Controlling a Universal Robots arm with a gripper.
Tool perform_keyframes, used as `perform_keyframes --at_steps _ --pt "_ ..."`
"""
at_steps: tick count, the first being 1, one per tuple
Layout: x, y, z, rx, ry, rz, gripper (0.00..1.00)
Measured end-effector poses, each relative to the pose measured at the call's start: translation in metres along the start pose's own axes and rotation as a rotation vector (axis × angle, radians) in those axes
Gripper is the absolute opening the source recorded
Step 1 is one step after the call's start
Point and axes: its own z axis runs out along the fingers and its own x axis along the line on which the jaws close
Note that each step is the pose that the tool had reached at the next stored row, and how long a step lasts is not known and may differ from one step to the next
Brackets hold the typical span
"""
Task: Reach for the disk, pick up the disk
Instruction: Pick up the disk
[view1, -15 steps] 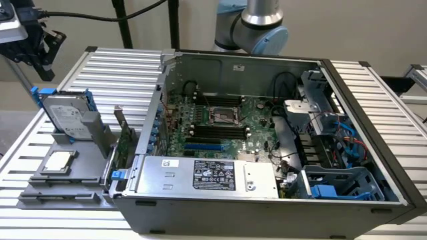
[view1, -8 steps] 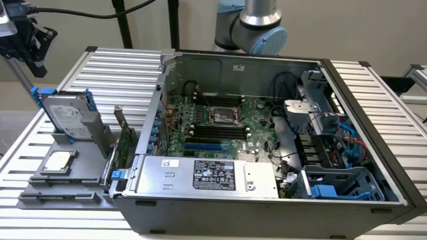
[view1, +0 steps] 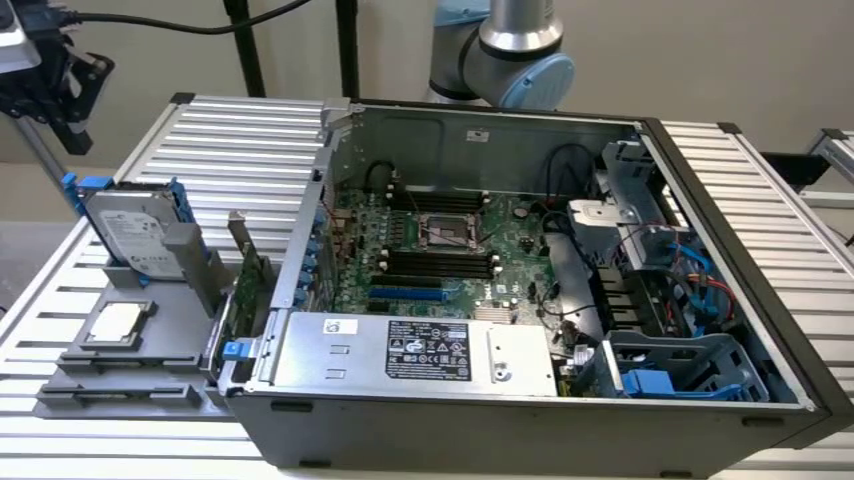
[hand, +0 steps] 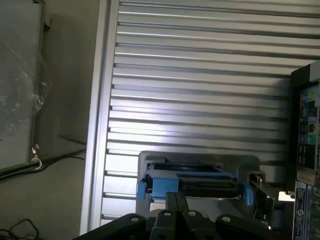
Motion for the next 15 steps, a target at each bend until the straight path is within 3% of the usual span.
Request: perform_keyframes --at_steps 15 --pt "-0.0001 0.0000 0.0000 -0.0002 0.0103 -0.273 0.11"
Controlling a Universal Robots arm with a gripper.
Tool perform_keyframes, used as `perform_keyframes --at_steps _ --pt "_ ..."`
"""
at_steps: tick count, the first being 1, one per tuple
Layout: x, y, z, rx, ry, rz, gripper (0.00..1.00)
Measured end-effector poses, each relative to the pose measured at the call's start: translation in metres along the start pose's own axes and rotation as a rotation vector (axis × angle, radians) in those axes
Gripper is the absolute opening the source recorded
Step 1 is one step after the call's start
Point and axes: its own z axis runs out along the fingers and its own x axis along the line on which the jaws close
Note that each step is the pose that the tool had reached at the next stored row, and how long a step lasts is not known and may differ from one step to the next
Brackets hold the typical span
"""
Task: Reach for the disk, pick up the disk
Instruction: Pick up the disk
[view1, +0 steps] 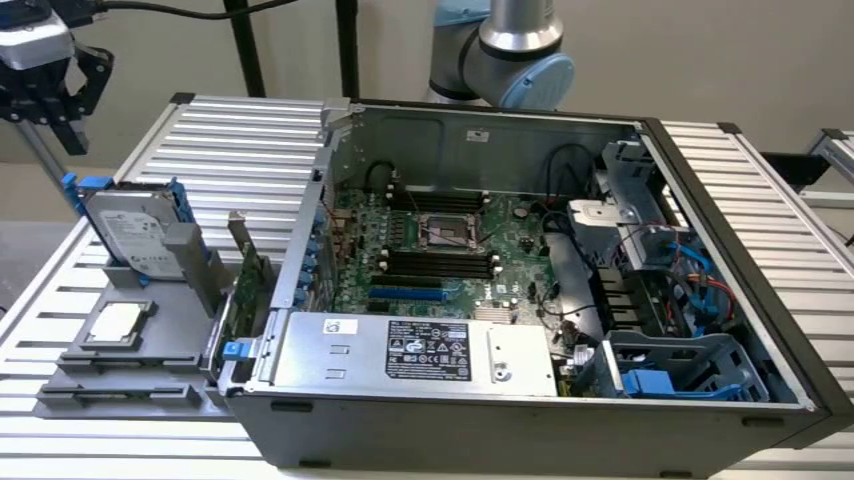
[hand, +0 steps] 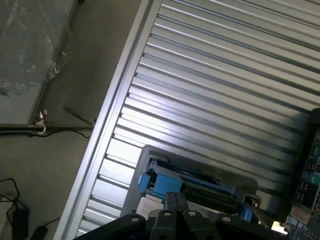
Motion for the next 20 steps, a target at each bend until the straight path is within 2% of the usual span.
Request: perform_keyframes --at_steps 20 --pt "0.0000 -0.0001 0.0001 -0.0002 0.0137 -0.362 0.11"
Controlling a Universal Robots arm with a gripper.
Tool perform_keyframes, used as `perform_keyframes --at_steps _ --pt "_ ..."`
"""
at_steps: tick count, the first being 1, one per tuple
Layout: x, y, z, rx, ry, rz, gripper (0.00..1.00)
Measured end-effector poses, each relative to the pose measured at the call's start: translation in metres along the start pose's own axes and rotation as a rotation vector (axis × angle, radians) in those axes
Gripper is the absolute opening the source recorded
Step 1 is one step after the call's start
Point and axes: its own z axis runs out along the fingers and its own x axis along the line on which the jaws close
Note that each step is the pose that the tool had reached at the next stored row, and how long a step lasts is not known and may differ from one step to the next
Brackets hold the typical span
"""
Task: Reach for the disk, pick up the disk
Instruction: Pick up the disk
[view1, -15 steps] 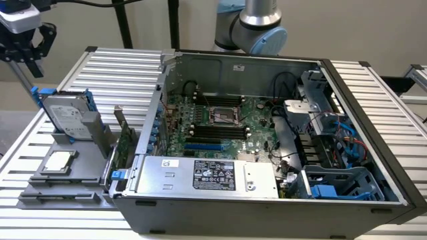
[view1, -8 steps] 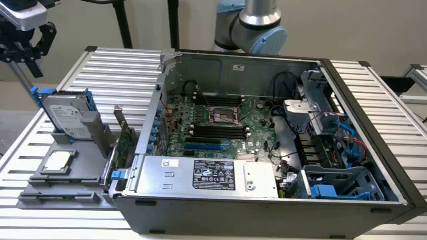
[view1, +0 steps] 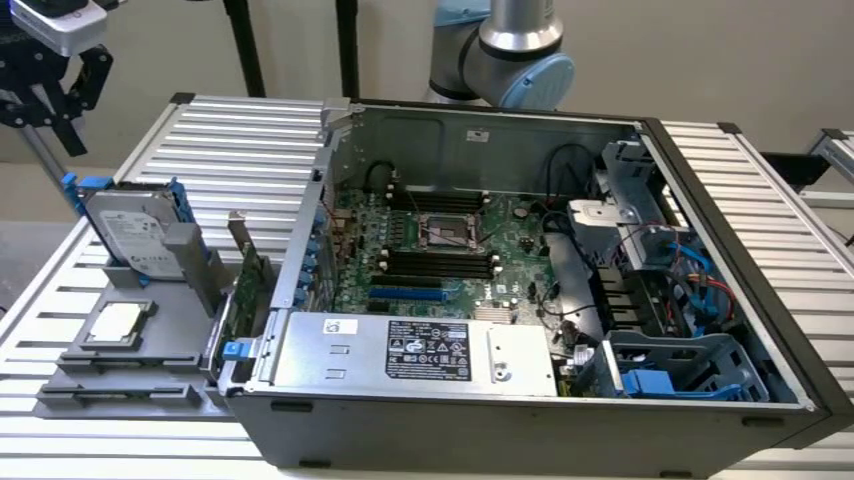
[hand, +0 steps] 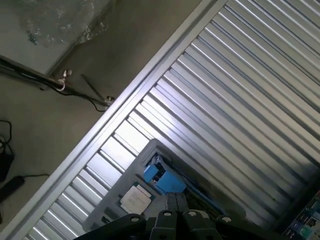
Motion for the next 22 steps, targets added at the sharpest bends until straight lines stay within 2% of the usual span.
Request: perform_keyframes --at_steps 22 --pt "0.0000 0.0000 0.0001 -0.0002 0.0151 -0.400 0.11"
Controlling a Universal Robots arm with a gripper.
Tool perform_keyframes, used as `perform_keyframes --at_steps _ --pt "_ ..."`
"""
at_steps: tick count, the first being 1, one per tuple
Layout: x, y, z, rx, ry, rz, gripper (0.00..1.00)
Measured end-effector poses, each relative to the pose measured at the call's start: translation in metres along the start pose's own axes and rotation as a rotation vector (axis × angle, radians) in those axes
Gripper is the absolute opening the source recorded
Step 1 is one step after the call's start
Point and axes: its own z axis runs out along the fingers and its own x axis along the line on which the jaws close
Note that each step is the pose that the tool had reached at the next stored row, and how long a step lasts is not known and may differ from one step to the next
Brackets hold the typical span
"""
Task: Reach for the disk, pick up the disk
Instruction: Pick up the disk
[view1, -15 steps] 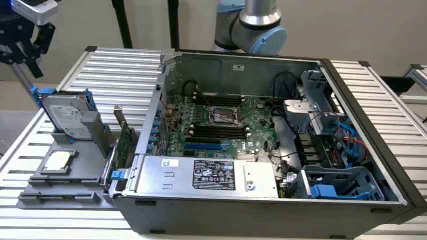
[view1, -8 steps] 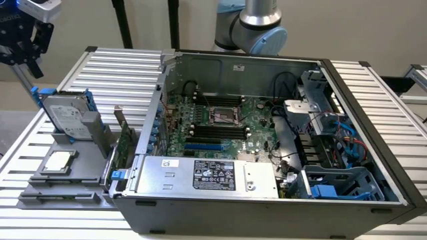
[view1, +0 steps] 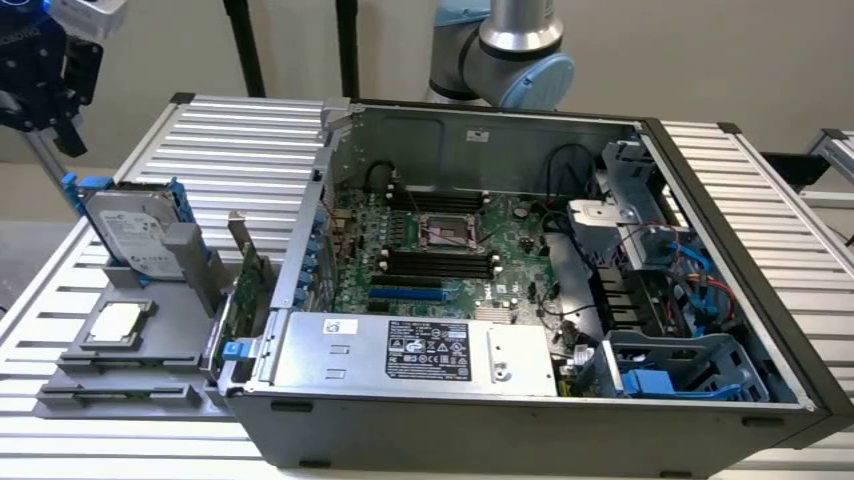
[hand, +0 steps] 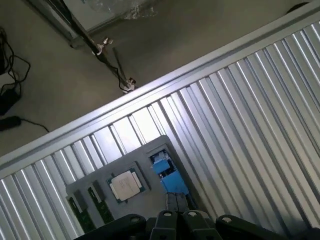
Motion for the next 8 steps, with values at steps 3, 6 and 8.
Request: perform_keyframes --at_steps 3,6,8 --pt "0.0000 0.0000 0.0000 0.0000 0.0021 -0.056 0.11" --pt "0.0000 0.0000 0.0001 0.0000 0.0041 -0.109 0.11" --pt "0.0000 0.0000 0.0001 0.0000 0.0054 -0.145 0.11"
